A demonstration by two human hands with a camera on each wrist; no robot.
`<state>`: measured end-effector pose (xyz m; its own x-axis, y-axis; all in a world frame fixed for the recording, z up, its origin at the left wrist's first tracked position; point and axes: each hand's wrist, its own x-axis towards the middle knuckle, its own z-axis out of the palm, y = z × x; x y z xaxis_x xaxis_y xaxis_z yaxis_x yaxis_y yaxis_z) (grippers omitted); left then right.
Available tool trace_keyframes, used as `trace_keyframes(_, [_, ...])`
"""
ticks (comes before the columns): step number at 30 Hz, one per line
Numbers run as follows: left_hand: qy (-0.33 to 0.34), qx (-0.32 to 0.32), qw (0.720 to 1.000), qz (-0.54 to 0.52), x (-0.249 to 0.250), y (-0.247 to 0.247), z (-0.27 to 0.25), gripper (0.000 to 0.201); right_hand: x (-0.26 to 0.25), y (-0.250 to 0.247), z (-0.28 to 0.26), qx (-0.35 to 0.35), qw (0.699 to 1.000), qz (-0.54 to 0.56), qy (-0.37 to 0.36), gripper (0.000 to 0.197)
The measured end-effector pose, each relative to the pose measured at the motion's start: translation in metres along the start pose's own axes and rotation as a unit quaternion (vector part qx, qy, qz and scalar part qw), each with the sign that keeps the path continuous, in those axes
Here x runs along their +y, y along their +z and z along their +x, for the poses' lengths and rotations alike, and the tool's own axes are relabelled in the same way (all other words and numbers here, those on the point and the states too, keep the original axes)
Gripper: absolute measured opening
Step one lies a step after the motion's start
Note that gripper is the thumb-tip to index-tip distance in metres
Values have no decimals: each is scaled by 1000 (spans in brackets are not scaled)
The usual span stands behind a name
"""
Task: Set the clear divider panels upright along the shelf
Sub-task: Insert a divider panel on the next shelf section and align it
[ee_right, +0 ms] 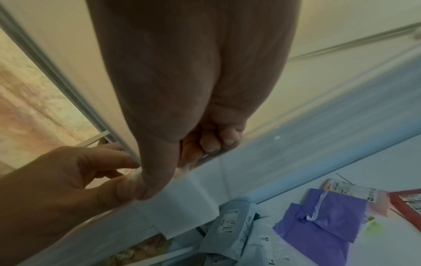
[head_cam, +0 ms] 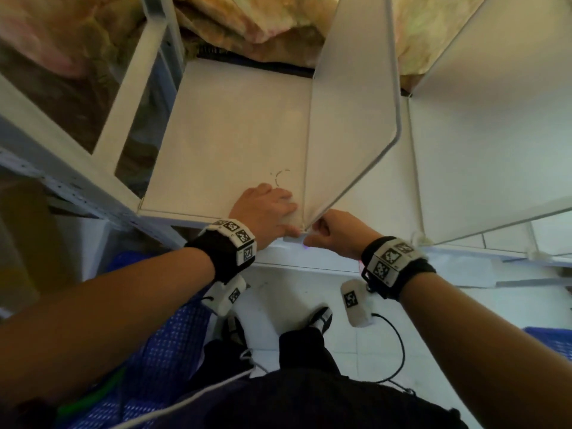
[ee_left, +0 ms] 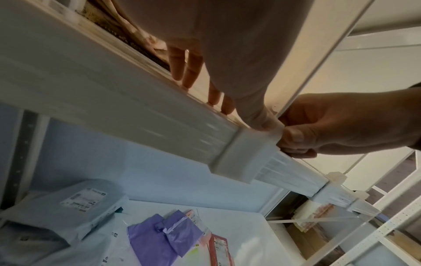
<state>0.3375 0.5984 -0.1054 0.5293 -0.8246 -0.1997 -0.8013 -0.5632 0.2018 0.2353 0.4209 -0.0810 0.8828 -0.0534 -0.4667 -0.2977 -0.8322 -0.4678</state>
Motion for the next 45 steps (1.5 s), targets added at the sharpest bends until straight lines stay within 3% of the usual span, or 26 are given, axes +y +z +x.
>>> trace_keyframes(9, [-30, -18, 999, 3, 3, 8, -8, 69, 11, -15, 11, -45, 998, 10, -32, 19])
trace_keyframes(21, [7, -25, 998, 50, -6, 1, -18, 76, 4, -8, 16, 10, 1000, 9, 19, 38])
trace_keyframes(27, [15, -29, 998, 48, -6, 3, -22, 69, 2, -5, 18, 27, 999, 0, 26, 44])
trace_keyframes(36, [13, -31, 999, 40, -10, -1, -20, 66, 9, -10, 23, -21, 999, -25, -5, 40])
trace_keyframes(45, [6, -54, 998, 26, -10, -5, -12, 64, 5, -10, 19, -20, 999, -23, 10, 35])
